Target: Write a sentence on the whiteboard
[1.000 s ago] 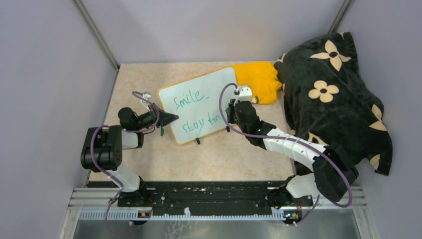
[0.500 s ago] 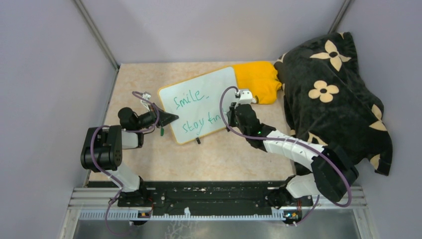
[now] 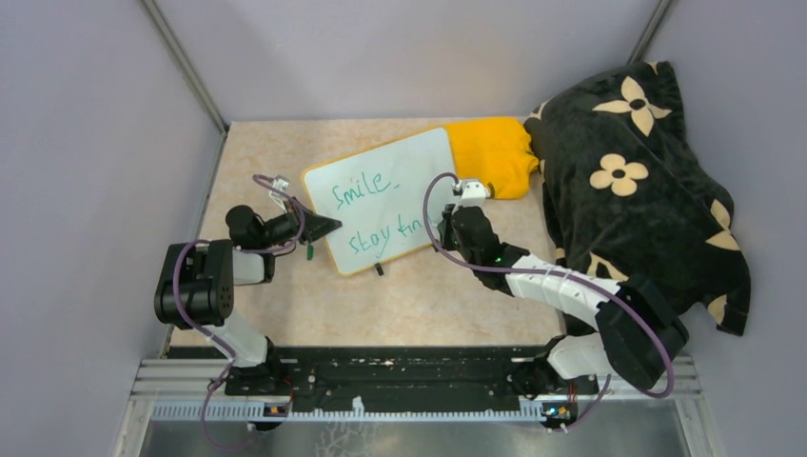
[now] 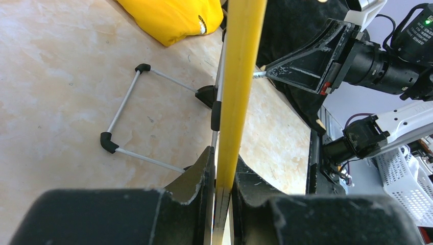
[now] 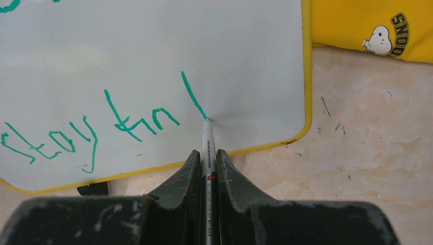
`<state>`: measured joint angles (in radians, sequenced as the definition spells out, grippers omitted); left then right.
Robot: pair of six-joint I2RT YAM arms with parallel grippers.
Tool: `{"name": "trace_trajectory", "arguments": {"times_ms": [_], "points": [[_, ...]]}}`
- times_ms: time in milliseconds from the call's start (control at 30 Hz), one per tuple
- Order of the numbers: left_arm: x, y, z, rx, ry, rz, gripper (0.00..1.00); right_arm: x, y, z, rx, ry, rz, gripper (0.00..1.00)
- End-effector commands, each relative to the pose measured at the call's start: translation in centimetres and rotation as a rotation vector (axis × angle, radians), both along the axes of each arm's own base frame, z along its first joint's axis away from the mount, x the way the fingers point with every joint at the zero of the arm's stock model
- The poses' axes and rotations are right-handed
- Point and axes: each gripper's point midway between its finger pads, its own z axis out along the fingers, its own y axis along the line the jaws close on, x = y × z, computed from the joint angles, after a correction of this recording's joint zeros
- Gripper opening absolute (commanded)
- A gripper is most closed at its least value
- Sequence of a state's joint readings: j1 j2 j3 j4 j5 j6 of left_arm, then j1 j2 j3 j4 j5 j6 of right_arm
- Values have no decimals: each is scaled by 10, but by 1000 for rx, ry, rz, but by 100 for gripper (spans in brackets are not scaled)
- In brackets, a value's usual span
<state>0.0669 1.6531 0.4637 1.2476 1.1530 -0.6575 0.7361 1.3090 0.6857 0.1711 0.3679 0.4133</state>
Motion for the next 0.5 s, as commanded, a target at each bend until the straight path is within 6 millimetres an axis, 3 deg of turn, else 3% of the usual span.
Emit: {"name": "trace_trajectory", "arguments": {"times_ms": [0, 467], "points": [[2, -3, 8, 10, -50, -20, 20, 4, 0, 19, 56, -44, -9, 0], [1, -4, 8, 12, -51, -25, 20, 13, 7, 35, 66, -71, -7, 0]]}}
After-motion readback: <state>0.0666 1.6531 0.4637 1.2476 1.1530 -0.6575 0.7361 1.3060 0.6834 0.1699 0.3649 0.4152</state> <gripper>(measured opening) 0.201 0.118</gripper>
